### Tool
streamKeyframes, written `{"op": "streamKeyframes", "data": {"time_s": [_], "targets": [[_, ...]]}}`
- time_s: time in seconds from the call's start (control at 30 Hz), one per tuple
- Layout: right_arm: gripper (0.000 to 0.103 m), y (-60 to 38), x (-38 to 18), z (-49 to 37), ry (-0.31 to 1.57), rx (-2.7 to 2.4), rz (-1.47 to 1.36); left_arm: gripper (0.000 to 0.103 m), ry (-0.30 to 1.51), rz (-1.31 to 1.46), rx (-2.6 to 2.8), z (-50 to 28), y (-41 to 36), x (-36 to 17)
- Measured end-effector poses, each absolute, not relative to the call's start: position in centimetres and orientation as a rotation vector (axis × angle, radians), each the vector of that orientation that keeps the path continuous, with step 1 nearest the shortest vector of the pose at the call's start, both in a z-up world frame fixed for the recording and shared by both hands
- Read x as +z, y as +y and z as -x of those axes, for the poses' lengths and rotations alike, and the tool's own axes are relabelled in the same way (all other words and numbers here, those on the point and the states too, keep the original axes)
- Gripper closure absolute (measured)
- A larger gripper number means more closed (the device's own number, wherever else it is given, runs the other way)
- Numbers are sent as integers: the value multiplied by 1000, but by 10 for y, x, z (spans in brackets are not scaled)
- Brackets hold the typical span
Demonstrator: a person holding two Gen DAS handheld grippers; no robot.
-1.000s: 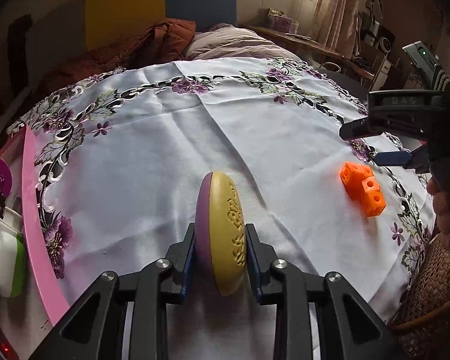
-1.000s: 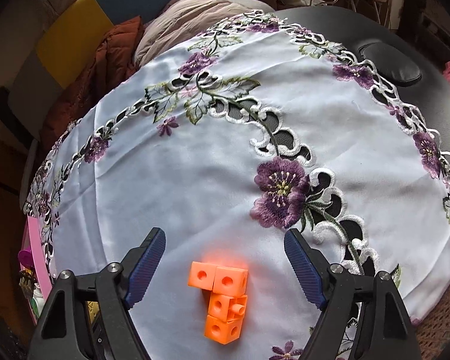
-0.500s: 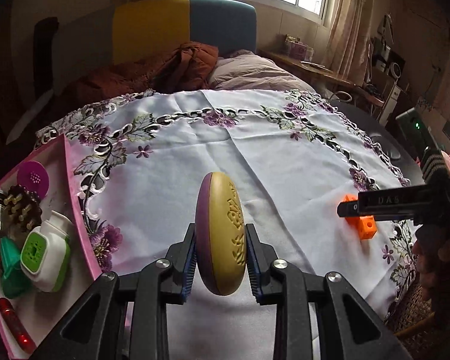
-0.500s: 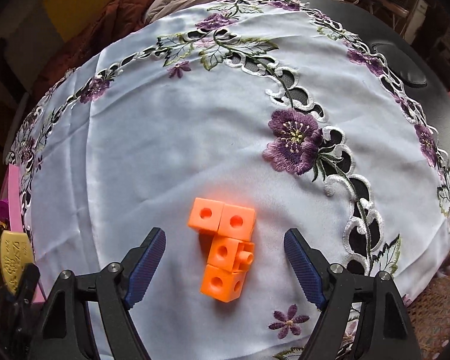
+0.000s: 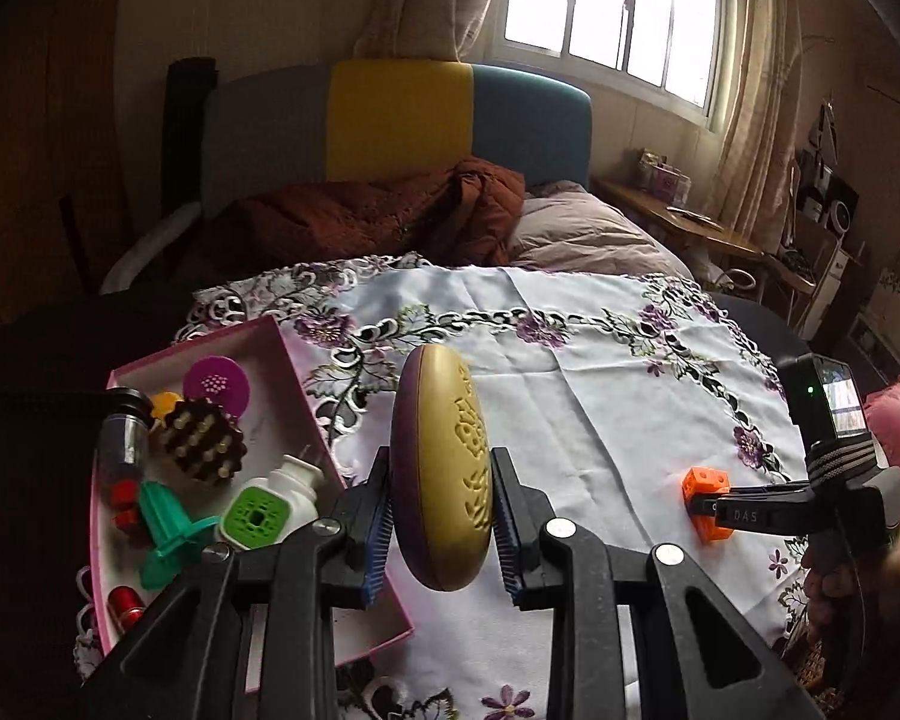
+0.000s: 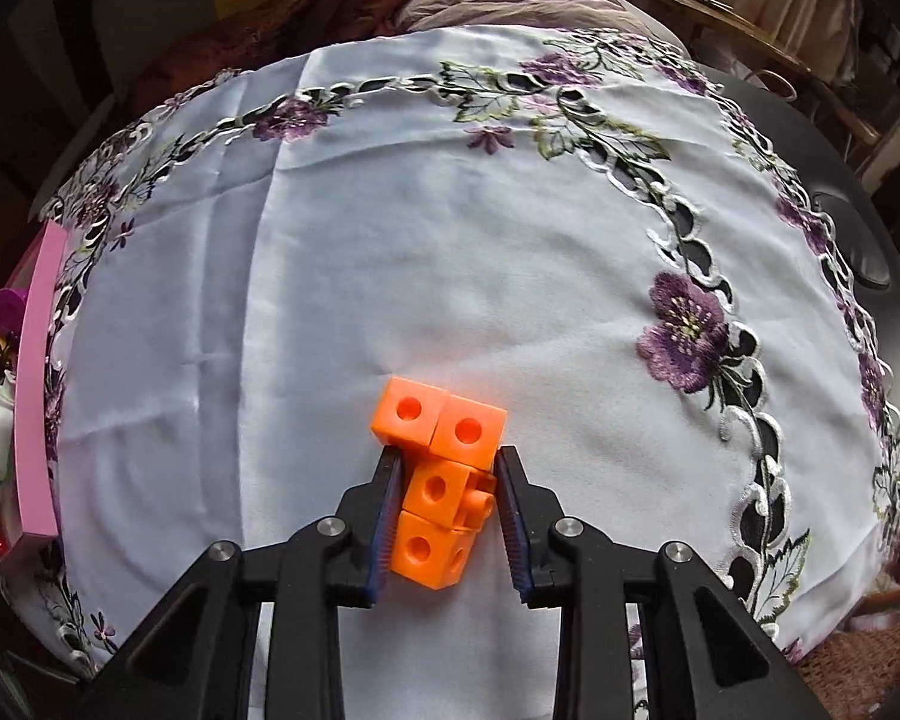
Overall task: Organize rigid objects
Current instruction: 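Carry the yellow oval into the pink box and open the left tool while the right tool holds the cubes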
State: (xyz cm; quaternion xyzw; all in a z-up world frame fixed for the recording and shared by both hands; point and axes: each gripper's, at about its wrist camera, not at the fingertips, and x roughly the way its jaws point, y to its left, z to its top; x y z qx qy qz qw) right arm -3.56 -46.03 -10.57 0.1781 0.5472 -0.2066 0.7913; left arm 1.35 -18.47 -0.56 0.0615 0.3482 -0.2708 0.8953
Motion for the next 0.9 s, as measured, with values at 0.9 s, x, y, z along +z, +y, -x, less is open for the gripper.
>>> {"op": "streamKeyframes", "data": {"time_s": [0.9], "targets": [[72, -396, -112, -30, 1035, -190, -199, 74, 689, 9, -188, -23, -44, 19]]}}
